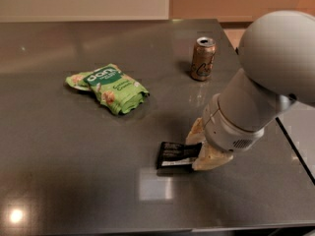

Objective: Pick rxbar chocolate

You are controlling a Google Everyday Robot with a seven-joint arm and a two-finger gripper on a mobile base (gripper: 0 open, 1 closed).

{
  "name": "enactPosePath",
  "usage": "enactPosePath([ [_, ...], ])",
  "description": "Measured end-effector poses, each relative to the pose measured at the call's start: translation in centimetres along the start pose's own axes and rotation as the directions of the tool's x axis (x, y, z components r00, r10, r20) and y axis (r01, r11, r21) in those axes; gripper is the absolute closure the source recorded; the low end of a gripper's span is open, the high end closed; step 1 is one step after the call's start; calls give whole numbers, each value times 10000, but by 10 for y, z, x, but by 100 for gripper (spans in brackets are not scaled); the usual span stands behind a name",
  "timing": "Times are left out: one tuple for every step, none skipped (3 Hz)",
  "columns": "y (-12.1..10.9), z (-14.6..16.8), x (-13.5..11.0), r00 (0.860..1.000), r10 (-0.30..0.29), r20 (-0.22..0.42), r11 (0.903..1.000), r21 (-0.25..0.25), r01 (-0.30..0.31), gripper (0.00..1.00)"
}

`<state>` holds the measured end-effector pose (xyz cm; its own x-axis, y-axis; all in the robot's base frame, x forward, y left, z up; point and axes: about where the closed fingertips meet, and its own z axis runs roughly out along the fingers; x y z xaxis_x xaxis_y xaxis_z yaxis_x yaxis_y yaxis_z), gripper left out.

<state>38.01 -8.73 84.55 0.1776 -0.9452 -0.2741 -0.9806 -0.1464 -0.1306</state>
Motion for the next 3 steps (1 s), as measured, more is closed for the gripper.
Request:
enactPosePath([
  [-7,-24,-7,9995,44,308,9996,260,-52,100],
  [-18,-54,-12,9970,135,764,9990,422,-168,100],
  [-33,-117,-27,9935,-94,1134,9987,518,35,100],
])
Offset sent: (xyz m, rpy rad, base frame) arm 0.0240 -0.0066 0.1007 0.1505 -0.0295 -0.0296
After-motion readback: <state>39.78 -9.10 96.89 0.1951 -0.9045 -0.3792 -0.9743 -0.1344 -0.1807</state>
